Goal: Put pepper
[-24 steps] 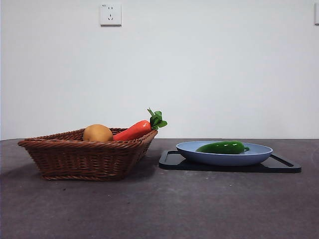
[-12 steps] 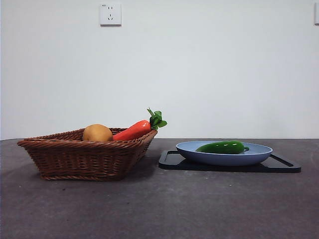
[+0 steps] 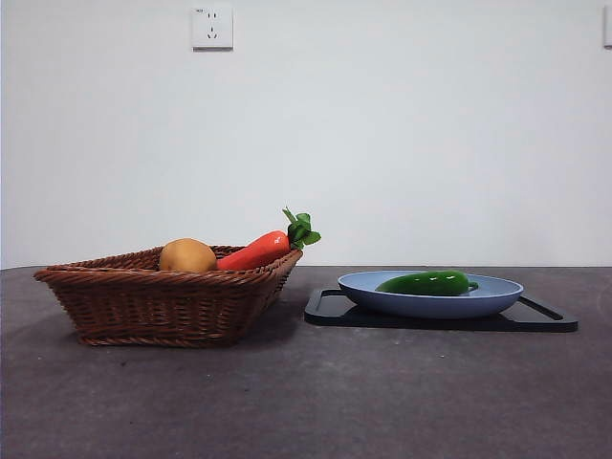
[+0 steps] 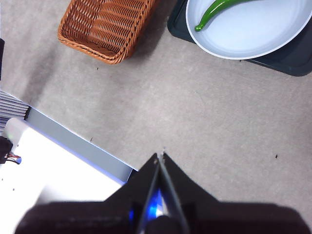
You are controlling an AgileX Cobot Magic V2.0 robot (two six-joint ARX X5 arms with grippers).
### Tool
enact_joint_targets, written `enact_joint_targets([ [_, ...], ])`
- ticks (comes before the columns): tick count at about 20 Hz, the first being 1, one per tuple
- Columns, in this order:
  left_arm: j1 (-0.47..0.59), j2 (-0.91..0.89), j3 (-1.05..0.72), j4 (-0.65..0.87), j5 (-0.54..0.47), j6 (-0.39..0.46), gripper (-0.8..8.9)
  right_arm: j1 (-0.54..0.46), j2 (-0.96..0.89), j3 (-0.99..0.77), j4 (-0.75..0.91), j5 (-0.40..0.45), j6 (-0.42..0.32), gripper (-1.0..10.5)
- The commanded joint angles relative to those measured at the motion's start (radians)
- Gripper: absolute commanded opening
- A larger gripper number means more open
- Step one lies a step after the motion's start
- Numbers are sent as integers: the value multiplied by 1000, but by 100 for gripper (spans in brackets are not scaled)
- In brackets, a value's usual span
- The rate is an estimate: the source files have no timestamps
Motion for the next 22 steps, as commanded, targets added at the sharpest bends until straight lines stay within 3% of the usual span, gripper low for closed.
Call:
enact_joint_targets([
  [1,4,-5,-11,6,1,-6,8,1,8,19,-13,0,6,11],
  [16,4,0,-11,35,0,-6,8,2,8,19,-13,0,6,11],
  [19,4,0,-11,35,0,-6,8,-29,-8,18,-3,15,-79,11],
  [22,4,0,-11,35,0,-6,8,-84,-119,-27,193,-15,-86,11],
])
